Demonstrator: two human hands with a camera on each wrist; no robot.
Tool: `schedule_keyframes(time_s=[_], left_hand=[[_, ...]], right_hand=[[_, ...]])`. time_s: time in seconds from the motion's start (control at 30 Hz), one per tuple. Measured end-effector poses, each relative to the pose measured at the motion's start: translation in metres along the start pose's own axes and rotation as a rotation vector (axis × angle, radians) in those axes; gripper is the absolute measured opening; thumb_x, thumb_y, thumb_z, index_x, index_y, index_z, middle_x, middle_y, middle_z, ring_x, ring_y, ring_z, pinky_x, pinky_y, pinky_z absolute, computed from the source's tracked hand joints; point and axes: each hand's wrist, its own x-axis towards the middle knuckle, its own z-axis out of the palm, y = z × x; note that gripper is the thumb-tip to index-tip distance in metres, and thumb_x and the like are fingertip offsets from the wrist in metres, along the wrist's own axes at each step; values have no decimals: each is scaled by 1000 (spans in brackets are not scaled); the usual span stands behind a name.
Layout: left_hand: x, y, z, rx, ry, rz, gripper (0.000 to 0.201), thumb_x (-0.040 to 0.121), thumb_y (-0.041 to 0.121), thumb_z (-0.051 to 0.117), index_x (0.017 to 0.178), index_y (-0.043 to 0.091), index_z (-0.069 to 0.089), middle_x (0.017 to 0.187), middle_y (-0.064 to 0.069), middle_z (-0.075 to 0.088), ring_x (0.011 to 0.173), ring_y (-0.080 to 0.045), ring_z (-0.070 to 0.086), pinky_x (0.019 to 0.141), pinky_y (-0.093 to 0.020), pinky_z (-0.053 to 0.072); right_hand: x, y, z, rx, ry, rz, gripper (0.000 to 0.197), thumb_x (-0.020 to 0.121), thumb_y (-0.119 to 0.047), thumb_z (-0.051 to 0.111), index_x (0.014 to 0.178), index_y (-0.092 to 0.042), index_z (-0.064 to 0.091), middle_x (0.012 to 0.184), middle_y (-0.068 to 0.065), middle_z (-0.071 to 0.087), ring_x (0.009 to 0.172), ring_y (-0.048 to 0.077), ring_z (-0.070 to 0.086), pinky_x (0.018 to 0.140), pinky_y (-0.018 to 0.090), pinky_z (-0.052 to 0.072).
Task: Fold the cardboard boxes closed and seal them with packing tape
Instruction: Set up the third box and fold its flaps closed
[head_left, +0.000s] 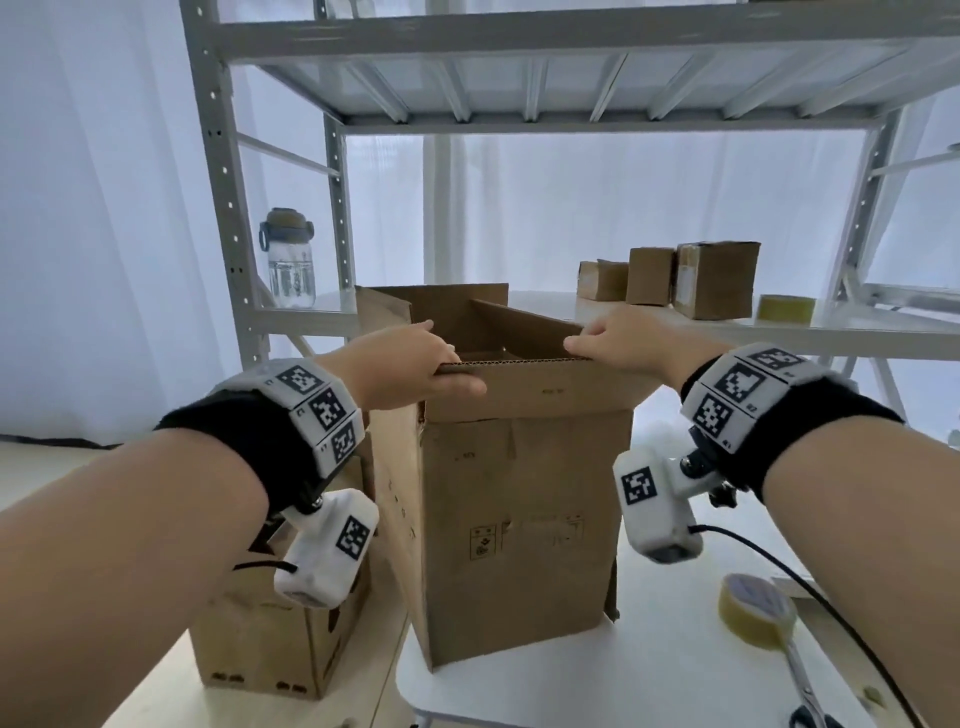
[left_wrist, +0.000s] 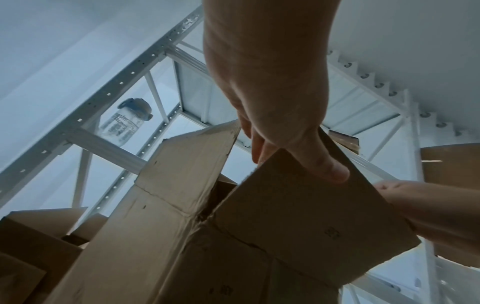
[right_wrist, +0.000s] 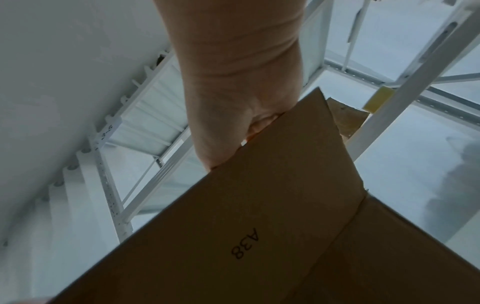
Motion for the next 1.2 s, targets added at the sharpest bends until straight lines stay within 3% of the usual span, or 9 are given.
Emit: schedule_keyframes(time_s=[0.1,0.23,0.37,0.5,0.67,0.77,0.87,1.03,1.2], left_hand=[[-1,-9,-5,-116,55,-38,64,85,64,37,99,11,71,117,2,67,134,-7,39,113,-22,7],[9,1,-21,-331,317,-3,39,82,53,62,110,25,67,106,16,65,106,0,56,96,-17,39],[33,26,-41,-113,295,-33,33,92,50,50,112,27,62,100,11,65,93,-8,59,80,-25,46],[52,51,-45,-50,128,-55,42,93,56,43,116,24,55,101,6,62,91,-13,56,81,-31,46],[48,42,-30,72,117,-69,21,102,18,34,119,20,47,85,11,54,76,-10,53,72,-32,44],[33,21,-21,122,236,-122,16,104,26,25,102,21,41,85,4,55,72,-17,54,69,-37,43],[23,8,-9,173,360,-142,23,103,31,24,89,19,37,81,2,55,74,-22,55,69,-36,37],[22,10,7,110,433,-288,27,102,35,29,104,14,45,103,-5,54,99,-26,49,90,-40,29],[23,17,18,158,462,-402,42,99,47,29,118,12,43,118,-9,46,113,-29,39,101,-43,19]], right_hand=[[14,-2,-5,33,-25,40,42,98,-34,46,62,-12,42,65,3,41,61,16,42,61,27,32],[25,-8,-13,-108,-132,126,53,101,-43,34,137,-6,48,140,11,48,127,27,46,101,35,34],[33,-8,-16,-112,-145,152,57,104,-44,25,146,-7,35,153,12,33,139,27,33,110,37,25],[41,-7,-18,-215,-93,179,60,103,-46,17,143,-8,40,150,14,38,135,29,37,110,44,24],[35,10,-22,-185,32,210,78,96,-62,7,137,-9,47,144,11,46,132,30,41,113,49,21],[26,34,-31,-97,177,133,71,94,-67,23,68,-9,55,81,12,62,77,26,59,84,41,44],[8,48,-23,37,364,53,72,86,-69,43,44,-13,25,42,1,28,41,20,35,54,32,34],[-5,43,-2,90,479,-31,68,88,-67,39,47,-15,26,46,2,30,45,18,33,51,29,25],[-2,44,18,-139,474,39,59,75,-77,51,70,-18,50,89,0,47,88,18,46,77,36,46]])
